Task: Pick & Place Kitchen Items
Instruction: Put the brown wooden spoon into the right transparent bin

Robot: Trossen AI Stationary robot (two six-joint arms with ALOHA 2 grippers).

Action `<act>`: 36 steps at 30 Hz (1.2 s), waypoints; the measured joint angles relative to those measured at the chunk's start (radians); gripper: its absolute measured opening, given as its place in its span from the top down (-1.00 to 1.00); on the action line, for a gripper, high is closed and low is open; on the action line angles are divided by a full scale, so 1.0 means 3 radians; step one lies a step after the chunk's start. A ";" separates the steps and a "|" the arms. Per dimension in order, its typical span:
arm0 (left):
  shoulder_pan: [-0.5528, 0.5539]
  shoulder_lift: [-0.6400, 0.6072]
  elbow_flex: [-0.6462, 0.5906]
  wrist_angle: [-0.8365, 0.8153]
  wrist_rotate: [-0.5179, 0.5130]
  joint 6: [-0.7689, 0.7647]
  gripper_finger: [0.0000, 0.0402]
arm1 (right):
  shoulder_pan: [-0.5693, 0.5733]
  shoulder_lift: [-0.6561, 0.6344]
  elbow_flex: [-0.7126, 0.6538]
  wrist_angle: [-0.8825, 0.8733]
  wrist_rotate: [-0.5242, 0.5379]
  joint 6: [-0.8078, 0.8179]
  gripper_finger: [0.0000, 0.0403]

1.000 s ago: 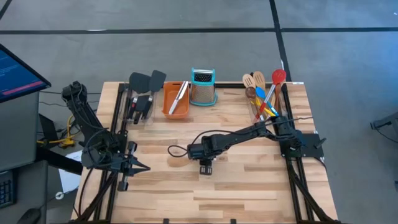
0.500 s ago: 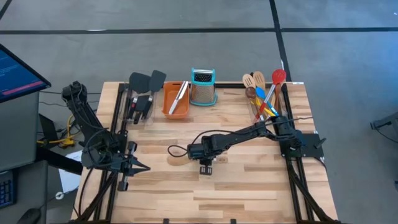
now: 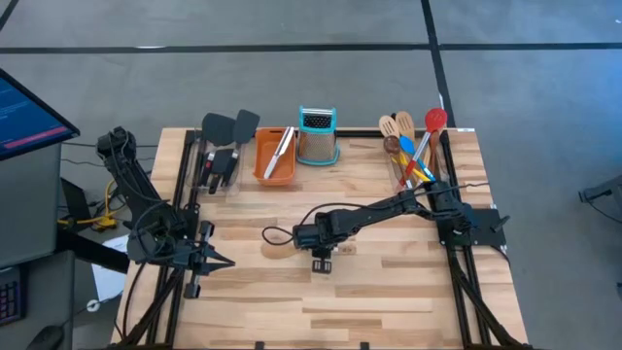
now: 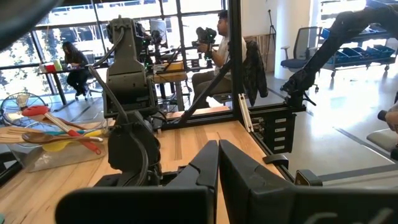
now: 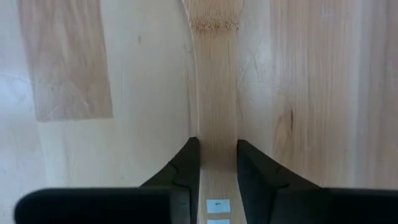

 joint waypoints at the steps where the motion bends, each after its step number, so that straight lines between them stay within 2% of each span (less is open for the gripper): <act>1: 0.0000 0.0000 0.0000 0.0000 0.0000 0.0000 0.99 | 0.0000 -0.0008 -0.0003 0.0022 -0.0002 0.0001 0.66; 11: 0.0000 0.0001 0.0003 -0.0001 0.0001 0.0000 0.99 | -0.0017 -0.0374 -0.0004 0.0211 -0.0028 -0.0102 0.67; 17: 0.0000 0.0001 0.0003 -0.0003 0.0001 0.0000 0.99 | -0.0016 -0.0656 -0.0002 0.0160 0.0099 -0.0117 0.67; 36: 0.0000 0.0023 0.0003 -0.0008 0.0080 -0.0174 0.99 | -0.0127 -0.1990 0.0004 -0.0244 0.1552 -0.0085 0.67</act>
